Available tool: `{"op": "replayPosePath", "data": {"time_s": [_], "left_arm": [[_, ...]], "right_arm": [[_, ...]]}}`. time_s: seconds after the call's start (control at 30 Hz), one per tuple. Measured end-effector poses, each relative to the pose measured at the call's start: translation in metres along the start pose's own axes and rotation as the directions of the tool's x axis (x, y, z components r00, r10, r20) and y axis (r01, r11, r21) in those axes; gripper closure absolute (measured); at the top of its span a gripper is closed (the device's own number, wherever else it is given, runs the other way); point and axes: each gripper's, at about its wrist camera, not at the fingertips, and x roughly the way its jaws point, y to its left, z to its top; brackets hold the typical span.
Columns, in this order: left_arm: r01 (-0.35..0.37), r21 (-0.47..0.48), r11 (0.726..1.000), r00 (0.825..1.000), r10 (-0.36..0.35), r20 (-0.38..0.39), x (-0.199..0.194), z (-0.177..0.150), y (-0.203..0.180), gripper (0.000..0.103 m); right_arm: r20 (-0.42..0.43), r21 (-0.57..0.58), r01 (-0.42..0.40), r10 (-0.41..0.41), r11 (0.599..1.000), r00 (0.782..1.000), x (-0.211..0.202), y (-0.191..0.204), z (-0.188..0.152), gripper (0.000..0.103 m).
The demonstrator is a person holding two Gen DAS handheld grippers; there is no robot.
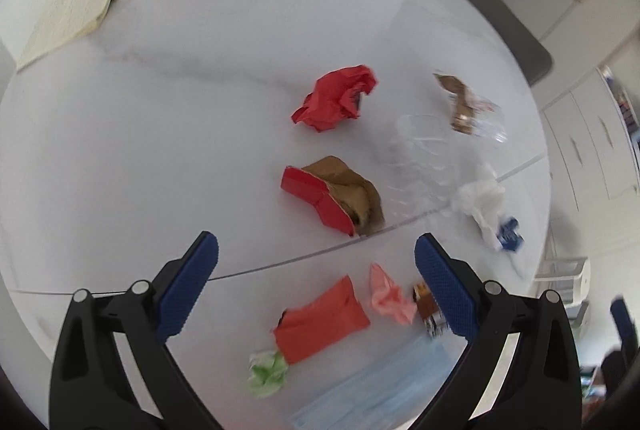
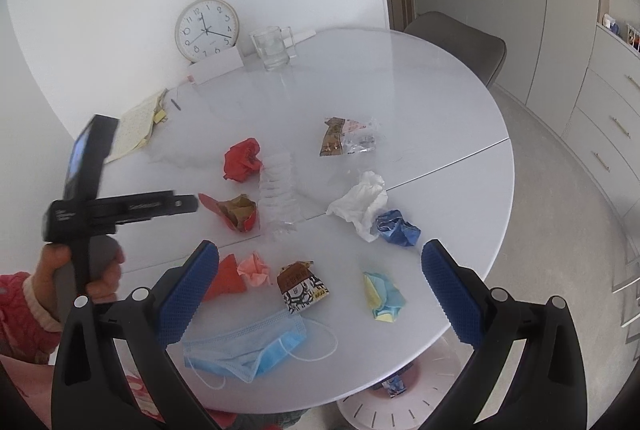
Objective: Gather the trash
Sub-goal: 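Grasp the brown paper bag with the left tool while the right tool reaches the clear bottle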
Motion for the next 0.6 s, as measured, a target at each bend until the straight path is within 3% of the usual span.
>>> {"op": "replayPosePath", "data": {"time_s": [0.27, 0.6], "left_arm": [[-0.035, -0.169, 0.985, 0.991, 0.012, -0.136, 0.068, 0.026, 0.002, 0.018], [-0.046, -0.393, 0.918, 0.968, -0.057, -0.245, 0.108, 0.038, 0.011, 0.022]], "right_arm": [[-0.054, 0.018, -0.008, 0.009, 1.0, 0.998, 0.04, 0.004, 0.013, 0.002], [-0.089, 0.018, -0.031, 0.032, 0.999, 0.996, 0.064, 0.003, 0.028, 0.002]]}}
